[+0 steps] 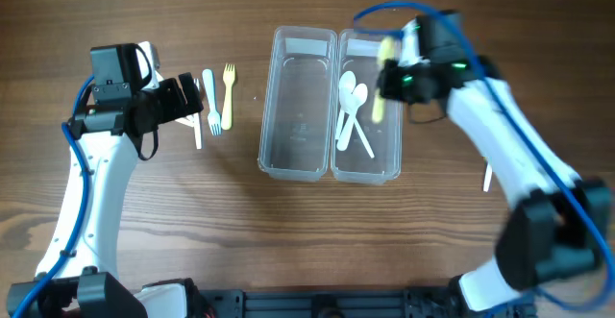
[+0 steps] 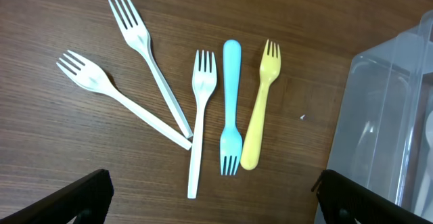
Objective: Pack container
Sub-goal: 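Grasp the yellow spoon with the right gripper and place it in the right tray, then grasp the last white spoon and place it in the right tray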
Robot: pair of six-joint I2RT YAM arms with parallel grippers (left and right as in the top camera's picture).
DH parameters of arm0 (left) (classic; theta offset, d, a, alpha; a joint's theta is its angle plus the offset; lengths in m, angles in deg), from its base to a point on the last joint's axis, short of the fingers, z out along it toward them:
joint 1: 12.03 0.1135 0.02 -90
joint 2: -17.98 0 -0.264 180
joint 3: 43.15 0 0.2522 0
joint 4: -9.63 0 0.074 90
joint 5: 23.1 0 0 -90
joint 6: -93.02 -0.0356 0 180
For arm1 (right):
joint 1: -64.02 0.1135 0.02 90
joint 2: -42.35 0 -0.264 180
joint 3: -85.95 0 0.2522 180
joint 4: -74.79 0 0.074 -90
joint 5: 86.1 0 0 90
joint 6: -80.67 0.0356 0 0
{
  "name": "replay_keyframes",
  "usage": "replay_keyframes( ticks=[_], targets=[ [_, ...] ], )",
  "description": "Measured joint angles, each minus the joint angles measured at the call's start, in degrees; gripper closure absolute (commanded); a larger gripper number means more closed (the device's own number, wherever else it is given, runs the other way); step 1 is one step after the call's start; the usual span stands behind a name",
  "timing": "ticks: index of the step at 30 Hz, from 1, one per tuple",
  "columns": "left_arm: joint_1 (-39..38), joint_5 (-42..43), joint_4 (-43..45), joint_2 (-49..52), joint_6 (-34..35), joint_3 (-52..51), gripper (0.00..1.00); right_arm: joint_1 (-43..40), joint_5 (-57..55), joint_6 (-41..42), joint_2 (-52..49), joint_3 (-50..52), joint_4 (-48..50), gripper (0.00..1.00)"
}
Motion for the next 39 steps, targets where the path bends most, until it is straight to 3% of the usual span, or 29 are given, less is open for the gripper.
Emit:
replay_keyframes(
  ticks=[3, 5, 10, 13, 16, 19, 21, 31, 35, 36, 39],
  targets=[
    [0.0, 0.0, -0.02, 0.0, 0.0, 0.0, 0.0, 0.48, -0.81, 0.07, -4.46, 0.55, 1.33, 0.53],
    [0.0, 0.0, 0.0, 0.0, 0.0, 0.0, 0.0, 0.44, -1.05, -0.24, -4.2, 0.37, 3.1, 0.34],
    [0.0, 0.0, 0.17, 0.0, 0.0, 0.0, 0.0, -3.02, -4.61, -2.82, 7.5, -2.43, 0.92, 0.36],
    [0.0, 0.02, 0.22, 0.0, 0.0, 0.0, 0.0, -13.84, -15.08, -3.41, 14.51, -4.33, -9.33, 0.34],
    [0.0, 0.0, 0.22, 0.0, 0.0, 0.0, 0.0, -23.15, -18.1, -4.24, 12.52, -0.17, -9.14, 0.33],
    [0.0, 0.02, 0.24, 0.0, 0.0, 0.0, 0.0, -32.79, -18.34, -5.46, 7.08, 7.48, -5.62, 0.42],
    [0.0, 0.0, 0.24, 0.0, 0.0, 0.0, 0.0, -36.11, -16.79, -8.02, 4.28, 10.1, -4.37, 0.42],
    [0.0, 0.0, 0.28, 0.0, 0.02, 0.0, 0.0, -36.65, -11.67, -11.1, 0.5, 17.73, 0.68, 0.53],
    [0.0, 0.02, 0.44, 0.0, 0.0, 0.0, 0.0, -36.65, -10.86, -10.84, 0.5, 19.45, 2.38, 0.64],
    [0.0, 0.0, 0.42, 0.0, 0.02, 0.0, 0.0, -36.65, -10.88, -10.8, 0.52, 19.69, 2.84, 0.73],
    [0.0, 0.0, 0.5, 0.0, 0.02, 0.0, 0.0, -36.72, -11.34, -10.43, 0.92, 20.48, 3.96, 0.8]
  ],
)
